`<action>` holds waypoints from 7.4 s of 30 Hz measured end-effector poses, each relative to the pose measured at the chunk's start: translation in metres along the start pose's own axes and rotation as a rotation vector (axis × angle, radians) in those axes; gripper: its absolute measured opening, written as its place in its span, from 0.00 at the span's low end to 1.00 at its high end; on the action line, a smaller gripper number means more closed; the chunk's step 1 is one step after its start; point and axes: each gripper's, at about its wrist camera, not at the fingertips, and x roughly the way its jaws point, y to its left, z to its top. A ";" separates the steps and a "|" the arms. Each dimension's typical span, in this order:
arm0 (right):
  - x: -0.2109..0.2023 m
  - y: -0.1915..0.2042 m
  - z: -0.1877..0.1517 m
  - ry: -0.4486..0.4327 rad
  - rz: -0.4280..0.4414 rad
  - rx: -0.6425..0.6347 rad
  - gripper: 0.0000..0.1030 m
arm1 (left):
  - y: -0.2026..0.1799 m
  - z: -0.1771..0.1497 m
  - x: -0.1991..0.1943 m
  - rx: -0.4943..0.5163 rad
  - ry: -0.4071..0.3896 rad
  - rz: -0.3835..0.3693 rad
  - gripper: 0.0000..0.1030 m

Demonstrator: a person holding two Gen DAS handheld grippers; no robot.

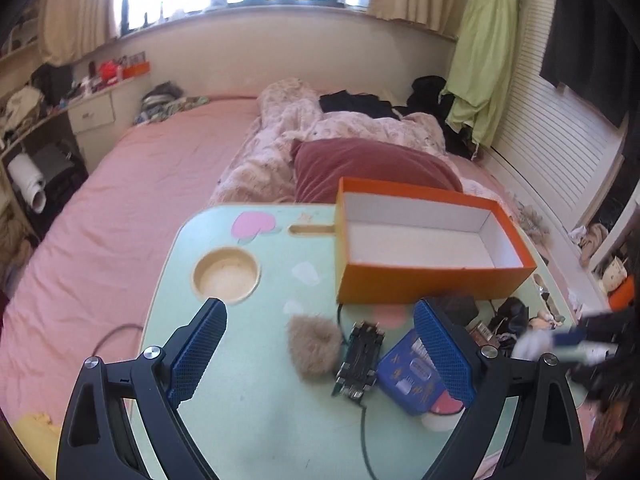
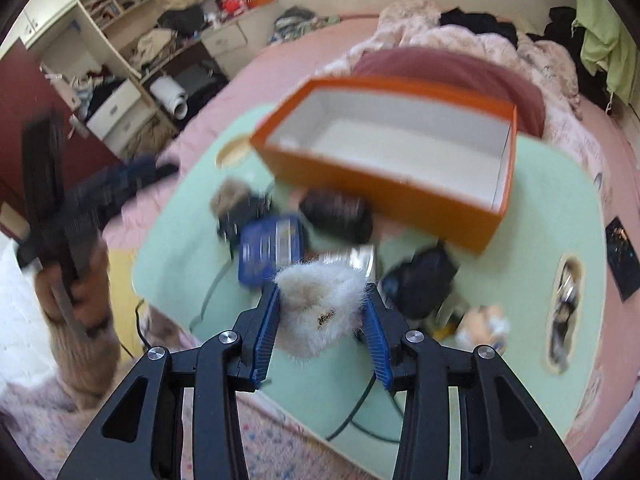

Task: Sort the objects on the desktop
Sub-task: 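Grasp the white fluffy ball in the box with the right gripper and lift it, then hold the white fluffy ball with the right gripper while the left gripper grasps the clear plastic bag, then set the plastic bag on the table with the left gripper while the right gripper releases the white ball, then reach the right gripper into the box and grasp the silver metal knob, then lift the silver knob out and set it on the table with the right gripper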

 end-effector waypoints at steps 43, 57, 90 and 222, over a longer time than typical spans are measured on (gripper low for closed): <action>-0.022 -0.023 -0.026 -0.197 0.096 0.213 0.56 | -0.086 0.106 0.119 0.252 0.524 -0.029 0.01; -0.013 -0.022 -0.026 -0.170 0.115 0.211 0.56 | -0.098 0.077 0.168 0.394 0.672 0.153 0.26; -0.018 -0.026 -0.024 -0.166 0.125 0.204 0.56 | -0.085 0.034 0.071 0.329 0.443 -0.128 0.28; -0.027 -0.034 0.037 -0.117 -0.096 0.064 0.35 | -0.053 0.010 0.124 0.081 0.361 -0.097 0.86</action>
